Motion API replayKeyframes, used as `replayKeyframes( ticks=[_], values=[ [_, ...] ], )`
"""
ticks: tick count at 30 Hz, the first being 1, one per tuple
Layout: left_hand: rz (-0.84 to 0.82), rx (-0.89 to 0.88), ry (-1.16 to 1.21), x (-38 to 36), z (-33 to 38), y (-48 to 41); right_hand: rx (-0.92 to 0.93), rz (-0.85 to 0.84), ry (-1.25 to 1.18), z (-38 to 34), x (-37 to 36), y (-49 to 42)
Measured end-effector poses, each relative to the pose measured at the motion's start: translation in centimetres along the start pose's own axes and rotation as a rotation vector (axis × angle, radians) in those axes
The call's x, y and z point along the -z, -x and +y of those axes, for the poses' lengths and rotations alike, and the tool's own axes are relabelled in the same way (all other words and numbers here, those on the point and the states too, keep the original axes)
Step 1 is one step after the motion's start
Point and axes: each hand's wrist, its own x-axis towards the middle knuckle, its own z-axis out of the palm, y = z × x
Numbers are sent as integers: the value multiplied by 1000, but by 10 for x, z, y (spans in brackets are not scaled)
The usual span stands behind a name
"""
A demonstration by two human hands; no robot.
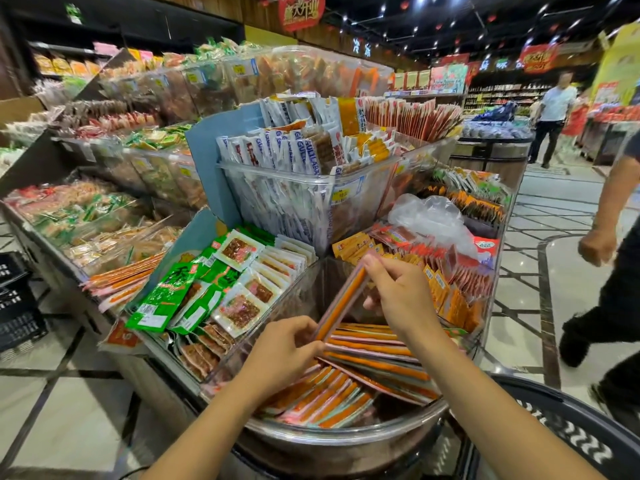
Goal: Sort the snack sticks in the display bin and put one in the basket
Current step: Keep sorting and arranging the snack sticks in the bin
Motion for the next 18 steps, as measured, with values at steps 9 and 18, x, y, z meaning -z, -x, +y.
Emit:
replayKeyframes(
  ticks=[9,18],
  values=[
    [37,34,277,6,9,2,48,-171,173,15,-24,11],
    [-15,154,345,6,9,5,23,-3,261,15,-16,-7]
  ],
)
